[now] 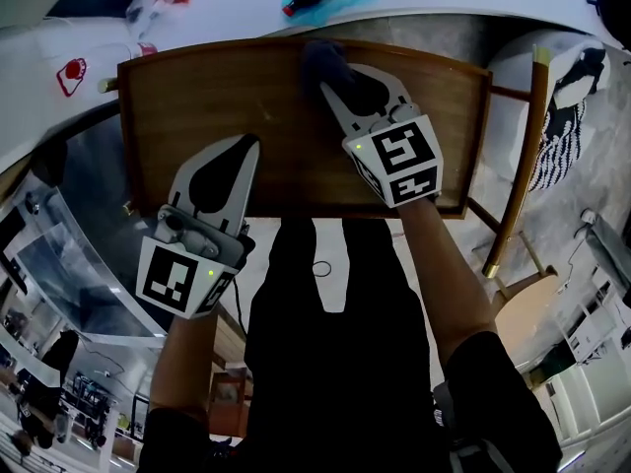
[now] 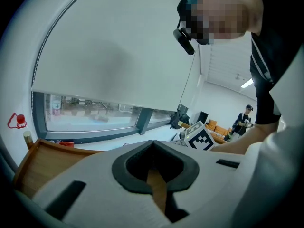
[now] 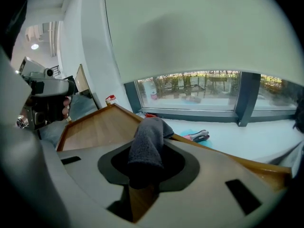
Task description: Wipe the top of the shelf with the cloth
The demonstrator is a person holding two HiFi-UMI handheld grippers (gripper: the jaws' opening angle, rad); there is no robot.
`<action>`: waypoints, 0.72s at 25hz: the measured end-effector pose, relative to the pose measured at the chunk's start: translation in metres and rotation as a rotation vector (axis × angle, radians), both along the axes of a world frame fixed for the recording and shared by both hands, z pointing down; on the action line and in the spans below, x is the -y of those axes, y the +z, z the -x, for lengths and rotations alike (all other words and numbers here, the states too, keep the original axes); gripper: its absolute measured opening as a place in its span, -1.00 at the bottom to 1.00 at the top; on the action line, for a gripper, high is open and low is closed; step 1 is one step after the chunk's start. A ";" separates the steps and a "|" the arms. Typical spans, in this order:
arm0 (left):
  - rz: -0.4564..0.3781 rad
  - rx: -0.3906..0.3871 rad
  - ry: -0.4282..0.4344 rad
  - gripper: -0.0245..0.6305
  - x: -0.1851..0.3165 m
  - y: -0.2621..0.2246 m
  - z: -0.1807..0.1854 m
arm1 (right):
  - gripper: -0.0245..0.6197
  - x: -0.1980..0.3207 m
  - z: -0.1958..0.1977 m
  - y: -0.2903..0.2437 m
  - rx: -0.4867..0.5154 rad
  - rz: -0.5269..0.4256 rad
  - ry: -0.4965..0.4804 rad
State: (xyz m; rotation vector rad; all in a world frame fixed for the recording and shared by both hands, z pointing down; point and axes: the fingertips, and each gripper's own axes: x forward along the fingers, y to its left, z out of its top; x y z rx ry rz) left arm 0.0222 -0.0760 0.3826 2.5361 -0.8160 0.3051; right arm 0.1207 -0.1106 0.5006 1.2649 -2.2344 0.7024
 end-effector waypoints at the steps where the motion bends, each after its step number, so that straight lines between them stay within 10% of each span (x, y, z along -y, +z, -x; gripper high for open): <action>1: 0.001 0.007 0.007 -0.87 -0.001 0.001 -0.004 | -0.59 -0.002 -0.006 0.000 -0.002 0.002 0.010; 18: -0.024 -0.002 0.109 -0.87 -0.010 -0.004 -0.066 | -0.59 -0.033 -0.093 0.001 -0.038 0.023 0.156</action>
